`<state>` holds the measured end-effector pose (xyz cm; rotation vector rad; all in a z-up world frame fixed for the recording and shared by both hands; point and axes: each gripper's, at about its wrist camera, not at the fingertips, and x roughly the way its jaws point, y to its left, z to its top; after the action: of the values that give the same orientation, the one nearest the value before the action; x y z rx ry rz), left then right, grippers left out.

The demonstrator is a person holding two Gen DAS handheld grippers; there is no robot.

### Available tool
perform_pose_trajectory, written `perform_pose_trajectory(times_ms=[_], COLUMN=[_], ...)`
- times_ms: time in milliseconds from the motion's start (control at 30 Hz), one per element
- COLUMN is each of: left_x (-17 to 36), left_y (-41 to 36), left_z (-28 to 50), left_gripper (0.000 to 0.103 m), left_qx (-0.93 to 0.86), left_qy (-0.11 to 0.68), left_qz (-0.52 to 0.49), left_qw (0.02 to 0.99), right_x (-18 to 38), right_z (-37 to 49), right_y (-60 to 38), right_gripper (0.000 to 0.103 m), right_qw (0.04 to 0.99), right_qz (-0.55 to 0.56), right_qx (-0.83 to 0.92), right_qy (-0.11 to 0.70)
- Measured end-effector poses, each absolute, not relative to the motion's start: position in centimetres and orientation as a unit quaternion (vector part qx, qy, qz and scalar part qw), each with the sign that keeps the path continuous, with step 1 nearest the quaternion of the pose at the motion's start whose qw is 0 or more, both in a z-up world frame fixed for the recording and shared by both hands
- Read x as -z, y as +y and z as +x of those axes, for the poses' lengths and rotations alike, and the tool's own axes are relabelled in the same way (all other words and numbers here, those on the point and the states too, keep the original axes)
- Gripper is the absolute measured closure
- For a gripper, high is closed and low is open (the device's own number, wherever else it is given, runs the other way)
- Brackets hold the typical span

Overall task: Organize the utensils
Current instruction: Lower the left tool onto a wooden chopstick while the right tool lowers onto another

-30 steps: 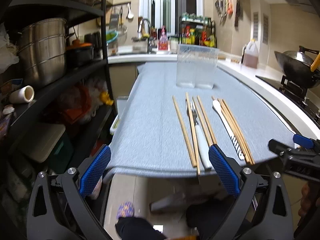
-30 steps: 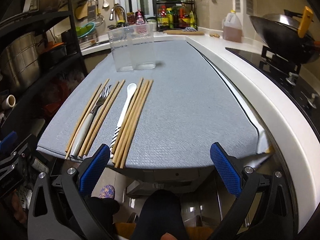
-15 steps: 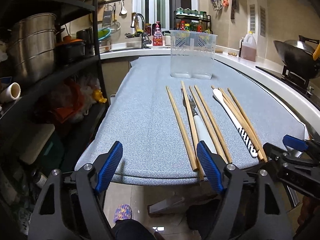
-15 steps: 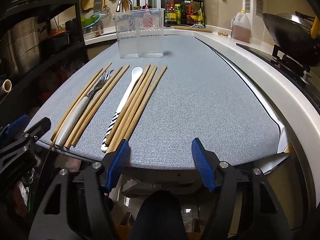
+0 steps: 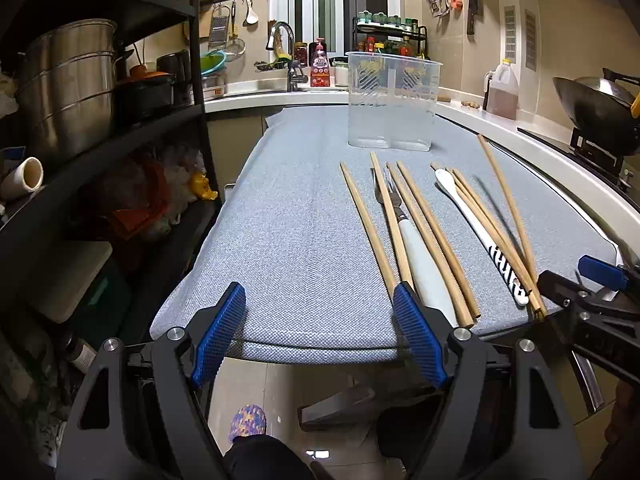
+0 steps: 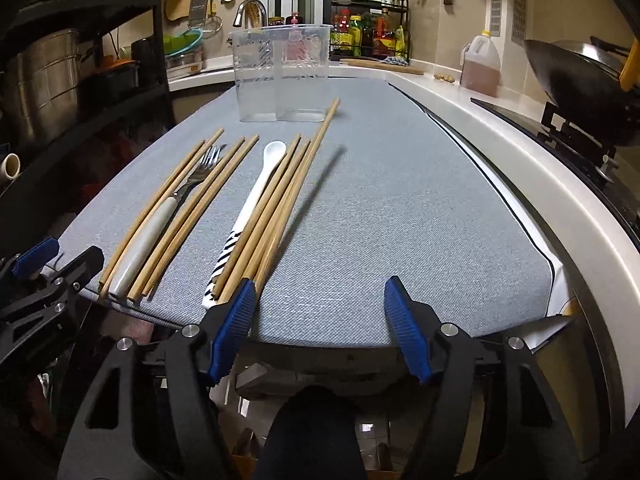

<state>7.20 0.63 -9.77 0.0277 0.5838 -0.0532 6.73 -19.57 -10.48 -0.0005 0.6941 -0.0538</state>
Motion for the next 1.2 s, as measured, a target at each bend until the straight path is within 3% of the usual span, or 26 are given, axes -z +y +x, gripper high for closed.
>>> perform_pose_trajectory(times_ms=[867,1200], left_x=[10.0,10.2], left_y=[0.4,1.1], left_z=[7.2,7.5], left_gripper=[0.029,0.029], left_qx=[0.034,0.029], left_qy=[0.288,0.289], left_qz=[0.016,-0.001], left_qw=[0.957,0.957], right_x=[10.7,11.1], right_z=[6.9,6.9], right_y=[-19.6,-20.1], right_gripper=[0.034,0.028], right_qw=[0.935,0.940], right_qz=[-0.011,0.006], right_qx=[0.038,0.031], right_qy=[0.352,0.339])
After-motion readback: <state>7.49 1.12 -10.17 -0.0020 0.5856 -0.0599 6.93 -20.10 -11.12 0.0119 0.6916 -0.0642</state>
